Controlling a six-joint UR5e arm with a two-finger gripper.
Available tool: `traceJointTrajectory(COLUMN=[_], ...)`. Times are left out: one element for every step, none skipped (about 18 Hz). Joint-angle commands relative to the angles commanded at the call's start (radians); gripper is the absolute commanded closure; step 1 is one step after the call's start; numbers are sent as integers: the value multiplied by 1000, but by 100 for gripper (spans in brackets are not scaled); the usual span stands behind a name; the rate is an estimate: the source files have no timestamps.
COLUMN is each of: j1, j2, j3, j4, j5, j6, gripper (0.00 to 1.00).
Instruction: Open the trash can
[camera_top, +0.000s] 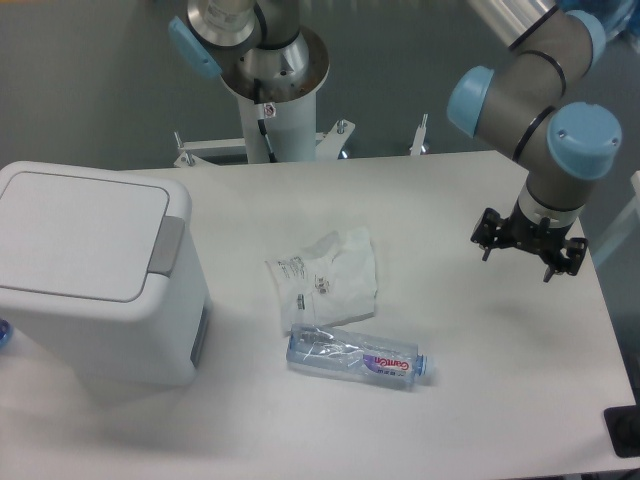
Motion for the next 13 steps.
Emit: traceJointTrajectory(j1=[2,2,2,0,0,3,5,8,9,11,12,8,2], j2=[3,6,9,15,20,34,47,55,57,63,74,80,95], j3=[0,0,8,8,11,8,-8,-26,-41,-49,-55,-57,-60], j4=[0,0,0,0,3,2,2,2,2,2,0,0,-2], j5=[-2,-6,-8,-3,-5,-6,-8,-9,-9,-9,-6,-2,-3], j6=[0,0,0,0,0,0,0,0,-3,-9,-9,-11,-12], gripper=[0,0,0,0,0,0,0,0,0,0,0,0,0])
